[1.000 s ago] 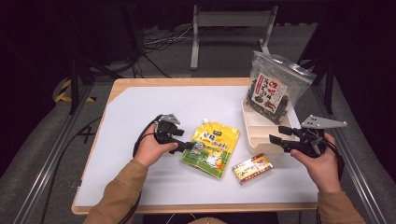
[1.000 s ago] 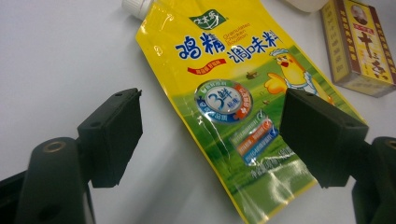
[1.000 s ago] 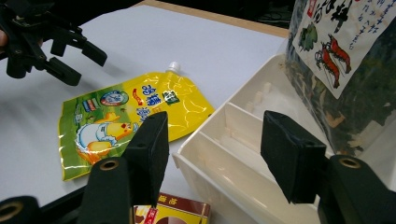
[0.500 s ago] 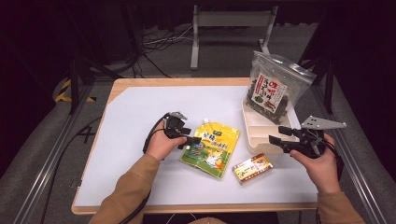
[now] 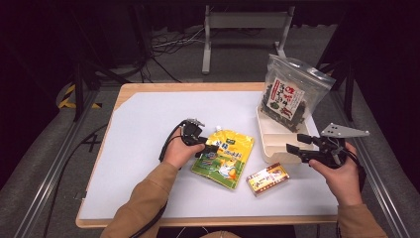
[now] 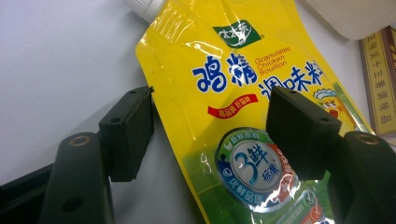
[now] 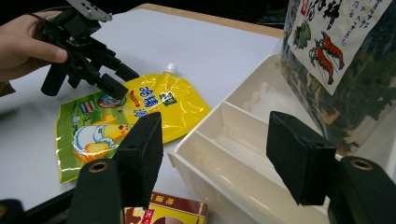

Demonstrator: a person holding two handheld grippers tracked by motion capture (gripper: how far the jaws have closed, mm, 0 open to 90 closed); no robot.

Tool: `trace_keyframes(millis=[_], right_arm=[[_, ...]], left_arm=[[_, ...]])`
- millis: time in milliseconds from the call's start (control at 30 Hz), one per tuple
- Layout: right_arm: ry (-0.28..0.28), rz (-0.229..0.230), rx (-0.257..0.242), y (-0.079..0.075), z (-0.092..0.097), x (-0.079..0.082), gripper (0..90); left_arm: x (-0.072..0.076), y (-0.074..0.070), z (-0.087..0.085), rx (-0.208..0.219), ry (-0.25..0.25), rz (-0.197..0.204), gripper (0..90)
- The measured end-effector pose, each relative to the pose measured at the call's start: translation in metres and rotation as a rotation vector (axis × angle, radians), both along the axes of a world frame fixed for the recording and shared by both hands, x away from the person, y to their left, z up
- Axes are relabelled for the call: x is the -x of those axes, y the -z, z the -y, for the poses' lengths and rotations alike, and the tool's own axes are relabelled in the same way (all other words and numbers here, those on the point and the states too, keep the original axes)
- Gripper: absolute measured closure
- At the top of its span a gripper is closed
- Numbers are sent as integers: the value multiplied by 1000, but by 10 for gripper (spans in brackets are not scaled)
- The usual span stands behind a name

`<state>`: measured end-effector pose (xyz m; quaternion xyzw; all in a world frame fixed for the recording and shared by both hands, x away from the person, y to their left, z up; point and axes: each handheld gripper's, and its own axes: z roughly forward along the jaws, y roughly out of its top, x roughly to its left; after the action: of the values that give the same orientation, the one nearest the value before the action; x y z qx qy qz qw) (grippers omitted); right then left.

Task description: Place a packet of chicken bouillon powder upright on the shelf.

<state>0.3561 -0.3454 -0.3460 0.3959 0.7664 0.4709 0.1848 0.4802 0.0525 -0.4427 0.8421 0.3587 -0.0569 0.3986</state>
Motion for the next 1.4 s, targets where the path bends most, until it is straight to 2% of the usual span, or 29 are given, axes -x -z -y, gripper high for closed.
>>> trace_keyframes(millis=[167, 300, 367, 433, 533, 567, 633, 800, 1033, 1100, 1300, 1400], right_arm=[[-1, 0, 3, 0, 0, 0, 366], [-3, -1, 5, 1, -1, 0, 366], [-3, -3, 6, 1, -1, 0, 366], [-3, -3, 5, 1, -1, 0, 366], [-3, -4, 5, 1, -2, 0, 366], [-4, -3, 8, 1, -2, 0, 366], [-6, -3, 9, 1, -2, 0, 366], [-9, -5, 6, 2, -2, -1, 366], [-15, -12, 7, 4, -4, -2, 366], [-17, -13, 8, 5, -4, -2, 366], [-18, -17, 5, 6, -5, -2, 366], [-17, -17, 7, 6, -5, -3, 366]], left_arm=[[1, -1, 2, -21, -7, 7, 353], [4, -3, 5, -68, -21, 37, 412], [7, -4, 8, -90, -30, 48, 412], [9, -5, 11, -135, -24, 72, 439], [11, -8, 15, -170, -48, 65, 466], [12, -9, 15, -177, -53, 57, 505], [12, -9, 15, -164, -52, 32, 621], [13, -8, 15, -161, -61, 39, 663], [15, -6, 14, -149, -60, 67, 797], [15, -6, 14, -156, -42, 88, 884], [16, -6, 14, -157, -43, 96, 895], [16, -5, 12, -141, -37, 98, 896]])
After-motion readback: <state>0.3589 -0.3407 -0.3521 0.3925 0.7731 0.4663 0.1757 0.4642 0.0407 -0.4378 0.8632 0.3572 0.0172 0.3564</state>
